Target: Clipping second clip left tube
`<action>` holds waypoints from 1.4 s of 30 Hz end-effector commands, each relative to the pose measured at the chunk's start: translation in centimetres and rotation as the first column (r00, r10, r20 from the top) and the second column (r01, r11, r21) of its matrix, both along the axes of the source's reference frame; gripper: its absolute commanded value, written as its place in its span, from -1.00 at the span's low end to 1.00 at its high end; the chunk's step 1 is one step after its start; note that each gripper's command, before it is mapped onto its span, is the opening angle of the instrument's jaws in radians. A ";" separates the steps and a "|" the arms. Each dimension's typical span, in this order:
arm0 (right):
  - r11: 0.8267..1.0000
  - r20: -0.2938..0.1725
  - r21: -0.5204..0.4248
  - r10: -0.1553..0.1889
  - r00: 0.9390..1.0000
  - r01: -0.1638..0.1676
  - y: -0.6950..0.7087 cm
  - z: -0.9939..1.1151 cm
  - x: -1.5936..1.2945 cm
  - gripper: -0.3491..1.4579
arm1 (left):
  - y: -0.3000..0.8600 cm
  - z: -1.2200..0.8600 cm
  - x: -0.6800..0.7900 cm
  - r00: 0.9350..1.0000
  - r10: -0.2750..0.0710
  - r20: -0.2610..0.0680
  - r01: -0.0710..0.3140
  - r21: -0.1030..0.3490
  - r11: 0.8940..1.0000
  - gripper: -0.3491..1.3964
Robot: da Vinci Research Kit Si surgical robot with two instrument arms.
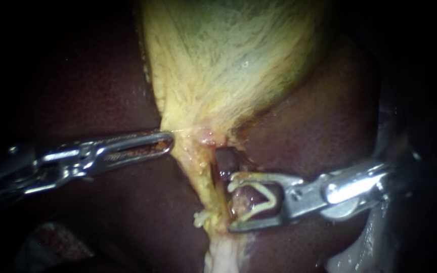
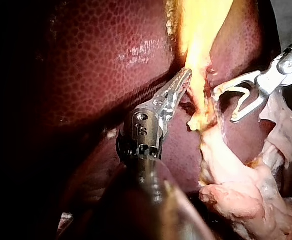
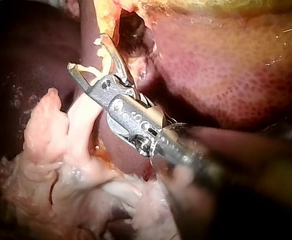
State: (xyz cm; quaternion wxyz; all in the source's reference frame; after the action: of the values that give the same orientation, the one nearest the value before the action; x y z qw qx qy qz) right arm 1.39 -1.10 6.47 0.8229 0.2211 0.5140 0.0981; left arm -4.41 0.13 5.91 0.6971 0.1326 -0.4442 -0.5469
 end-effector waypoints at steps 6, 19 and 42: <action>1.000 0.017 0.004 -0.006 1.000 0.006 0.03 0.26 0.11 0.02 | -0.02 -0.06 0.00 1.000 -0.003 -0.002 0.003 0.000 1.000 -1.00; 1.000 0.126 -0.025 -0.013 0.992 0.016 0.21 0.63 -0.08 -0.01 | -0.04 -0.22 -0.04 1.000 -0.008 -0.005 0.008 0.003 1.000 -1.00; 0.989 0.060 0.012 -0.149 0.987 0.148 -0.25 0.78 0.49 -0.08 | 0.02 -0.22 -0.20 1.000 -0.017 -0.001 0.017 -0.006 1.000 -1.00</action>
State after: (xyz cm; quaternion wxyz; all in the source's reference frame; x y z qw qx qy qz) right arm 1.90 -1.36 7.27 0.8420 0.2595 0.4712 0.0417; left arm -4.61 0.15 5.69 0.6931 0.1261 -0.4466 -0.5516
